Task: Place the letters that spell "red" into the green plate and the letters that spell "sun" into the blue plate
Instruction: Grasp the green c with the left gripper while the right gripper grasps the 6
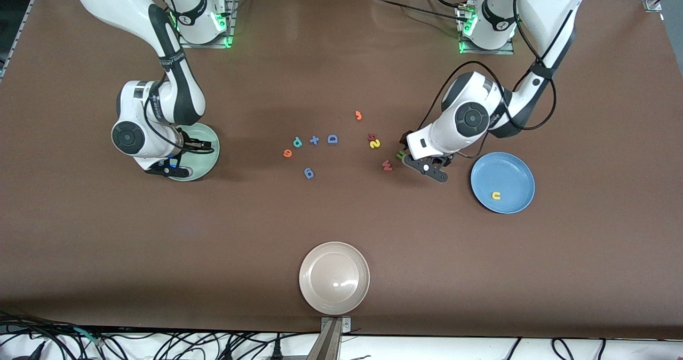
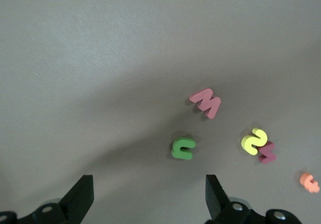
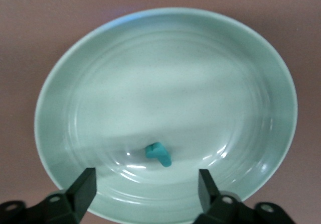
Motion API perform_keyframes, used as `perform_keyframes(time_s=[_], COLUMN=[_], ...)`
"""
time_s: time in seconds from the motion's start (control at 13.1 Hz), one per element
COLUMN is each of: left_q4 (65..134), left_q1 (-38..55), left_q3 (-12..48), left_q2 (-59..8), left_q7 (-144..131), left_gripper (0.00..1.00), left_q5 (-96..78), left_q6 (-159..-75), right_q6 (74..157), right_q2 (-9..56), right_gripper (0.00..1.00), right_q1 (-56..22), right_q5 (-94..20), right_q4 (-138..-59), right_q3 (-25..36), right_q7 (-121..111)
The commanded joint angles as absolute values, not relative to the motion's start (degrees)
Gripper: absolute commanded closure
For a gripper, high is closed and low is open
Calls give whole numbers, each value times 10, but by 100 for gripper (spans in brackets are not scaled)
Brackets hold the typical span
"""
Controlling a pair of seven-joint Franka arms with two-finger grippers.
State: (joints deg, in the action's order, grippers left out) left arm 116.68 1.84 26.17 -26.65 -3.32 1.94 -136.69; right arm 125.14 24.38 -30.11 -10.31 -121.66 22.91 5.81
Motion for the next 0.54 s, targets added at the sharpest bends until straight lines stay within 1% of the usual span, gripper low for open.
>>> perform_keyframes(time_s=[0.0, 0.08, 0.23, 0.46], left_q4=[1194, 1194, 1195, 1194], left_q1=[47, 50, 41, 49], left_q3=[265, 265, 265, 265], left_q2=[-264, -277, -291, -308], left_q7=[-89, -99, -112, -154], left_gripper=[2, 2, 2, 3], left_q5=[33, 53, 123, 132], left_q6=[-1412, -1432, -1438, -1461], right_q6=[1219, 1196, 1173, 1172], right_q2=[231, 231, 236, 249], right_gripper=[1, 1, 2, 2], right_q1=[-310, -313, -328, -345], right_q5=[-100, -100, -100, -105], right_q4=[-1178, -1152, -1109, -1059], right_q3=[217, 208, 189, 166], right_q7=[74, 101, 150, 228])
